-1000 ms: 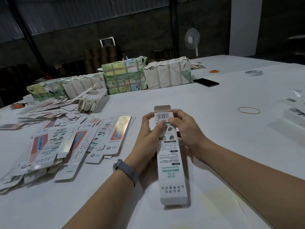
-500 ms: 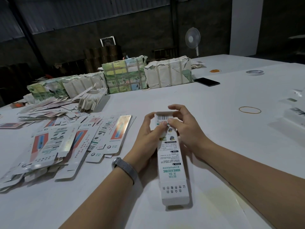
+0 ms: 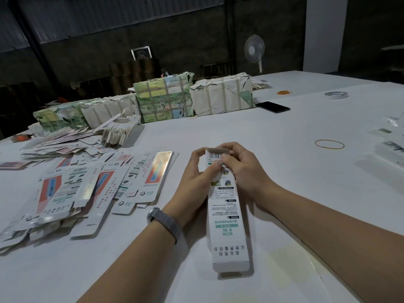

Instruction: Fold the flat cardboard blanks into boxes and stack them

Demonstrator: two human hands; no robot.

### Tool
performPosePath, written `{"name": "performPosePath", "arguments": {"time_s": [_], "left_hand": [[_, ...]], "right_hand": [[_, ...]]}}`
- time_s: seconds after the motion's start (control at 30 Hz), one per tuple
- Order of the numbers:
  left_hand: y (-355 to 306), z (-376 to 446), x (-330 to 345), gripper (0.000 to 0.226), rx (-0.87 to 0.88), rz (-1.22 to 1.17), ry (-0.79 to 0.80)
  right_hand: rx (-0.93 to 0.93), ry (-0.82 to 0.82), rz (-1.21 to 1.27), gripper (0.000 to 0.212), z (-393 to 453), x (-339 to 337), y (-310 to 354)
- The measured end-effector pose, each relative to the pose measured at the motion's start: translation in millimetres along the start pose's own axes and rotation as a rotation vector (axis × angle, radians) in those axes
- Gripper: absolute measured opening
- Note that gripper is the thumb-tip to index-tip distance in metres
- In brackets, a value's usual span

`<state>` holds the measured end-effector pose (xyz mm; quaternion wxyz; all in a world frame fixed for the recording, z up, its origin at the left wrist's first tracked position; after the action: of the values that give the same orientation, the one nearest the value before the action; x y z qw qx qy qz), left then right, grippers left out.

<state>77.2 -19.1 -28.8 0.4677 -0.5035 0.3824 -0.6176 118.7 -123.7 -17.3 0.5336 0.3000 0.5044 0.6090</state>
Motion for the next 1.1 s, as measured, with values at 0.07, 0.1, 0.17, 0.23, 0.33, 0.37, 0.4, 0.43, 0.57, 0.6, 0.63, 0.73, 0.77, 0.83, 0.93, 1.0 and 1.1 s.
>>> {"name": "performPosePath", "arguments": {"time_s": [0.07, 0.1, 0.17, 0.23, 0.33, 0.37, 0.4, 0.43, 0.57, 0.6, 0.63, 0.73, 0.77, 0.83, 0.93, 1.0, 1.1], "left_hand": [[-1, -1, 0, 0.033, 0.003, -0.011, -0.003], [-1, -1, 0, 0.033, 0.003, -0.015, -0.005], [-1, -1, 0, 0.033, 0.004, -0.017, -0.004], [-1, -1, 1, 0.033, 0.008, -0.029, 0.005], [-2, -2, 5, 0.033, 0.003, -0.020, 0.038], [-2, -2, 7, 0.032, 0.003, -0.011, 0.051], [-2, -3, 9, 0.031, 0.003, -0.003, 0.061], [-3, -3, 10, 0.029, 0.004, 0.003, 0.068], [-4, -4, 14, 0.022, -0.004, 0.030, 0.092], [-3, -4, 14, 0.022, -0.009, 0.035, 0.096], [-3, -5, 14, 0.023, -0.014, 0.038, 0.101], [-3, -5, 15, 0.024, -0.019, 0.053, 0.112], [-3, -5, 14, 0.024, -0.019, 0.060, 0.112], [-2, -4, 14, 0.024, -0.027, 0.075, 0.108], [1, -4, 15, 0.027, -0.051, 0.080, 0.109], [2, -5, 15, 0.028, -0.062, 0.080, 0.111], [1, -6, 15, 0.028, -0.073, 0.092, 0.119]], "right_hand": [[-0.011, -0.002, -0.031, 0.025, -1, 0, 1], [-0.013, -0.001, -0.040, 0.025, -1, 0, 2], [-0.015, -0.002, -0.040, 0.025, -1, 0, 3], [-0.007, -0.005, -0.014, 0.021, -1, 0, 3], [0.031, -0.041, 0.047, 0.018, -1, -6, 1], [0.043, -0.053, 0.052, 0.020, 0, -8, -1], [0.054, -0.059, 0.050, 0.021, 0, -9, -2], [0.066, -0.058, 0.044, 0.020, 0, -10, -3], [0.100, -0.062, 0.029, 0.018, 1, -12, -7], [0.099, -0.067, 0.032, 0.019, 1, -13, -7], [0.095, -0.071, 0.035, 0.020, 1, -13, -7], [0.094, -0.068, 0.035, 0.021, 1, -11, -7], [0.097, -0.063, 0.030, 0.022, 1, -11, -7], [0.108, -0.055, 0.014, 0.026, 2, -11, -8], [0.120, -0.046, 0.012, 0.029, 2, -12, -10], [0.116, -0.050, 0.007, 0.027, 2, -13, -10], [0.109, -0.058, -0.002, 0.025, 1, -13, -9]]}}
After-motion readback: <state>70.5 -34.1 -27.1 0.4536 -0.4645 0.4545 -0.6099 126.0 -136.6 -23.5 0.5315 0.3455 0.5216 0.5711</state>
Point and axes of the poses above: each hand's wrist, its own z-axis towards the middle knuckle, its own x-axis out of the palm, y = z × x, the point moved 9 cm from there along z, towards the middle knuckle, and after that the axes turned 14 degrees about -z, right-handed, at the moved point
